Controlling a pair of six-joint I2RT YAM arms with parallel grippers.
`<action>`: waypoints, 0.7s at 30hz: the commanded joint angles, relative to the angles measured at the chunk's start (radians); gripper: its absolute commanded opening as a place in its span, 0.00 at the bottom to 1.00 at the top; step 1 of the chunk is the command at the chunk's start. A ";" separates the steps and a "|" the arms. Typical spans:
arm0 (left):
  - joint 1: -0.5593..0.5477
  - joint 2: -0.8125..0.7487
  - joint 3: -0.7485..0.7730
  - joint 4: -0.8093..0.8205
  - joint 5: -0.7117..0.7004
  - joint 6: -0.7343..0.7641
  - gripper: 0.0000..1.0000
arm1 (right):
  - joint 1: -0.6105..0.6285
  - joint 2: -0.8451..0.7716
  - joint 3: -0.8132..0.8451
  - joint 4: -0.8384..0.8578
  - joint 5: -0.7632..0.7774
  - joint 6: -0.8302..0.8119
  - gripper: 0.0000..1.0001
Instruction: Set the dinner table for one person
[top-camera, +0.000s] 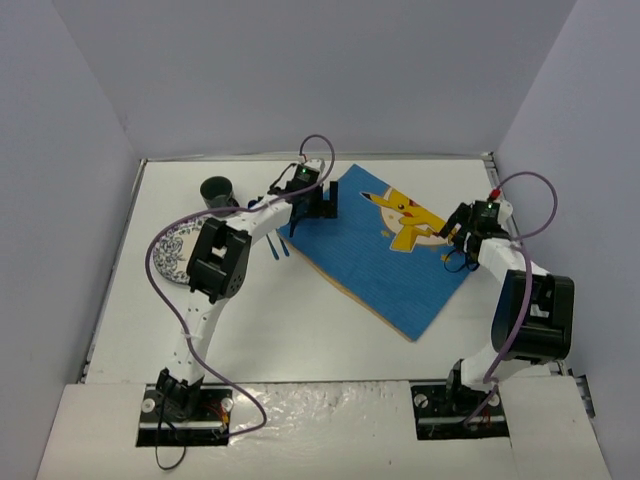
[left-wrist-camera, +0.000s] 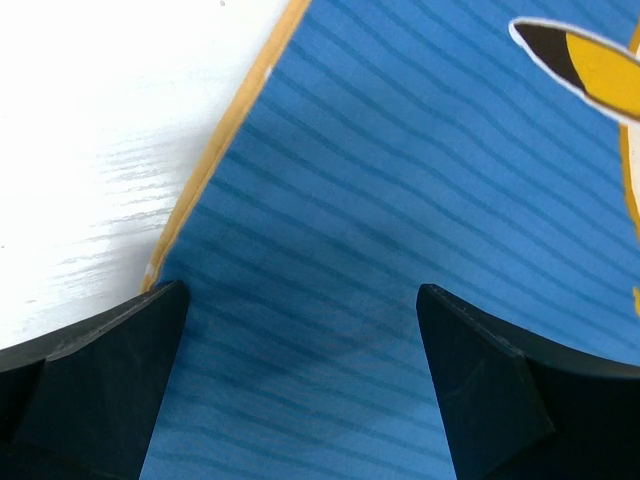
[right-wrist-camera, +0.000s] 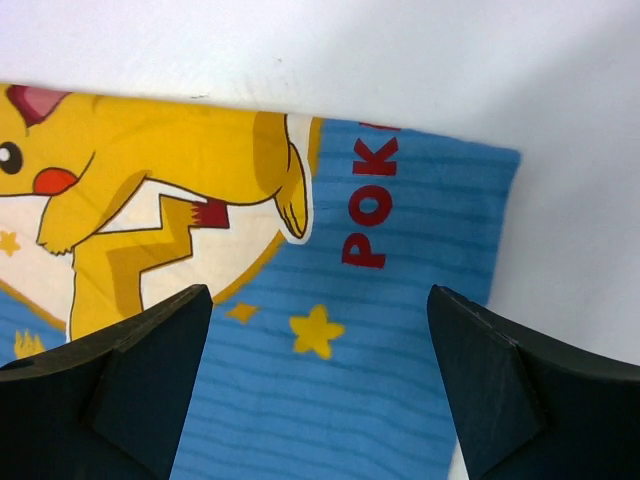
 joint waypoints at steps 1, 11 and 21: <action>-0.001 -0.186 -0.005 -0.035 0.040 0.063 0.97 | 0.094 -0.143 0.060 -0.026 -0.016 -0.062 0.87; -0.040 -0.211 -0.003 -0.019 0.051 0.088 0.97 | 0.334 -0.206 -0.045 -0.048 -0.097 0.002 0.85; -0.058 0.007 0.261 0.033 0.131 0.115 0.84 | 0.502 -0.248 -0.181 -0.033 -0.061 0.087 0.73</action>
